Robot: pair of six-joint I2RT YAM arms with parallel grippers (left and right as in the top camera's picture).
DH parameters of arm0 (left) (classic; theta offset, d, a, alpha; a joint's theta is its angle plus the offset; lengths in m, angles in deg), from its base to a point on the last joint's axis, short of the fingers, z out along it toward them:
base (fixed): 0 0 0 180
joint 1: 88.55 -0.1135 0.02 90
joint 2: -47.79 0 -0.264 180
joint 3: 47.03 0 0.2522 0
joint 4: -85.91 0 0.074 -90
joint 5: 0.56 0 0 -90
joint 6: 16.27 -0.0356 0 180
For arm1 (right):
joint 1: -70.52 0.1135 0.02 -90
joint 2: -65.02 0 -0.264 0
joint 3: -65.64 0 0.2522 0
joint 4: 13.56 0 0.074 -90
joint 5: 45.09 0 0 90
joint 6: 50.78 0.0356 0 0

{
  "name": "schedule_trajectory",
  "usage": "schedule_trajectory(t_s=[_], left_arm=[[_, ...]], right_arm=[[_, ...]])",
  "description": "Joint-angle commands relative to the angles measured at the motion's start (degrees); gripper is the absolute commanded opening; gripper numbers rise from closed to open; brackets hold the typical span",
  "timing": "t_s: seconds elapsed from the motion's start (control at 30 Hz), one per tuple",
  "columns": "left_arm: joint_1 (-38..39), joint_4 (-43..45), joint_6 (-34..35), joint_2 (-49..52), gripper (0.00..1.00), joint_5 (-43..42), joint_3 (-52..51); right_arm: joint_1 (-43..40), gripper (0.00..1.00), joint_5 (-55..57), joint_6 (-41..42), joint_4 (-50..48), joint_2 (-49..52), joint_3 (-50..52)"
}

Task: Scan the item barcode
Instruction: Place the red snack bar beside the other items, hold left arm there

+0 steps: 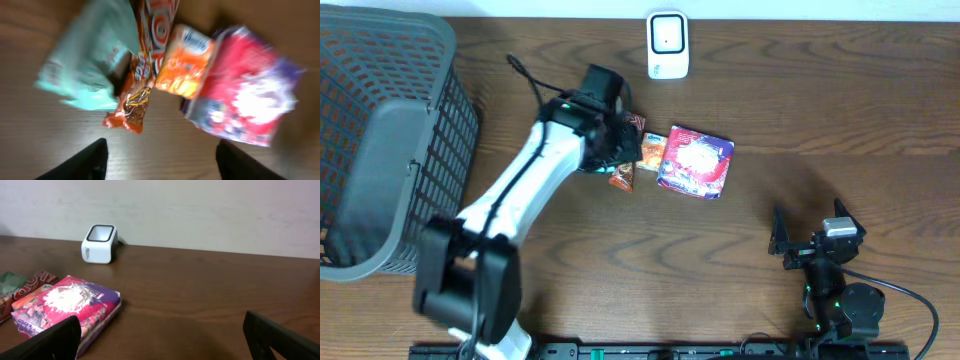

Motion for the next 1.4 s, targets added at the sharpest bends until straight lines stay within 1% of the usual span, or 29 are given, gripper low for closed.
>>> schedule_trajectory(t_s=[0.0, 0.03, 0.07, 0.1, 0.17, 0.2, 0.33, 0.37, 0.43, 0.5, 0.53, 0.63, 0.7, 0.77, 0.8, 0.93, 1.0, 1.03, 1.1, 1.17, 1.2, 1.23, 1.3, 1.37], left_arm=[[-3.52, -1.97, -1.68, -10.84, 0.72, 0.59, 0.81], [-4.33, -3.45, -1.66, -12.85, 0.74, 1.81, 0.81], [-5.03, -5.11, -1.62, -14.64, 0.82, 2.97, 0.81], [-5.55, -7.19, -1.62, -16.68, 0.86, 3.04, 0.79], [-5.53, -9.01, -1.66, -18.01, 0.89, 3.06, 0.79], [-5.53, -9.79, -1.66, -18.34, 0.98, 3.06, 0.79], [-5.42, -14.21, -1.44, -18.23, 0.98, 3.37, 0.57], [-5.03, -14.34, -1.14, -18.21, 0.98, 1.73, 0.28], [-3.45, -13.53, -1.81, -18.12, 0.98, -4.48, -0.61], [-0.81, -11.63, -5.18, -18.01, 0.98, -11.19, -1.6], [1.36, -10.73, -6.1, -17.9, 0.97, -12.9, -2.05], [7.1, -9.18, -6.12, -17.27, 0.98, -10.54, -2.67], [13.92, -8.04, -4.81, -15.96, 0.98, -2.36, -2.67], [16.87, -7.82, -3.87, -15.39, 0.98, 2.69, -2.67], [18.08, -7.82, -3.06, -15.19, 0.98, 5.49, -2.67], [20.41, -7.82, 1.36, -15.1, 0.98, 15.04, -2.67], [20.24, -7.87, 2.32, -15.1, 0.98, 16.96, -2.67], [19.91, -7.85, 2.29, -15.1, 0.98, 17.18, -2.67], [18.8, -7.87, 2.29, -15.1, 0.98, 17.16, -2.67], [17.35, -8.02, 2.34, -15.1, 0.98, 17.14, -2.67], [15.8, -8.04, 2.49, -15.1, 0.98, 17.14, -2.67], [14.8, -8.2, 2.49, -15.1, 0.98, 17.16, -2.67], [12.11, -8.57, 2.49, -15.1, 0.98, 17.16, -2.67], [9.44, -8.94, 2.49, -15.1, 0.98, 17.14, -2.67]], right_arm=[[0.35, 0.99, -0.15, -0.66, 0.17, -0.31, 0.09], [0.35, 0.99, -0.15, -0.66, 0.17, -0.31, 0.09], [0.35, 0.99, -0.15, -0.66, 0.2, -0.31, 0.09], [0.35, 0.99, -0.15, -0.66, 0.17, -0.31, 0.09], [0.35, 0.99, -0.15, -0.66, 0.2, -0.31, 0.09], [0.35, 0.99, -0.15, -0.66, 0.2, -0.31, 0.09], [0.35, 0.99, -0.15, -0.66, 0.2, -0.31, 0.09], [0.35, 0.99, -0.15, -0.66, 0.17, -0.31, 0.09], [0.35, 0.99, -0.15, -0.66, 0.2, -0.31, 0.09], [0.35, 0.99, -0.15, -0.66, 0.17, -0.31, 0.09], [0.35, 0.99, -0.15, -0.66, 0.17, -0.31, 0.09], [0.35, 0.99, -0.15, -0.66, 0.17, -0.31, 0.09], [0.35, 0.99, -0.17, -0.66, 0.15, -0.31, 0.09], [0.35, 0.99, -1.64, 0.35, 0.09, -0.31, 0.09], [0.37, 0.99, -3.69, 3.08, -0.11, -0.31, 0.09], [0.46, 0.99, -15.78, 20.26, -1.01, -0.31, 0.09], [0.46, 0.99, -20.48, 28.11, -1.14, -0.31, 0.09], [0.46, 0.99, -22.53, 33.7, -1.33, -0.31, 0.09], [0.46, 0.99, -24.24, 41.46, -1.07, -0.31, 0.09], [0.44, 0.99, -24.15, 43.58, -3.06, -0.31, 0.09], [0.48, 0.99, -24.87, 44.83, -9.25, -0.31, 0.07], [0.48, 0.99, -24.79, 45.53, -13.07, -0.31, -0.13], [0.46, 0.99, -22.43, 46.36, -18.12, 0.15, -2.8], [0.44, 0.99, -19.43, 44.5, -15.91, 1.75, -7.3]])
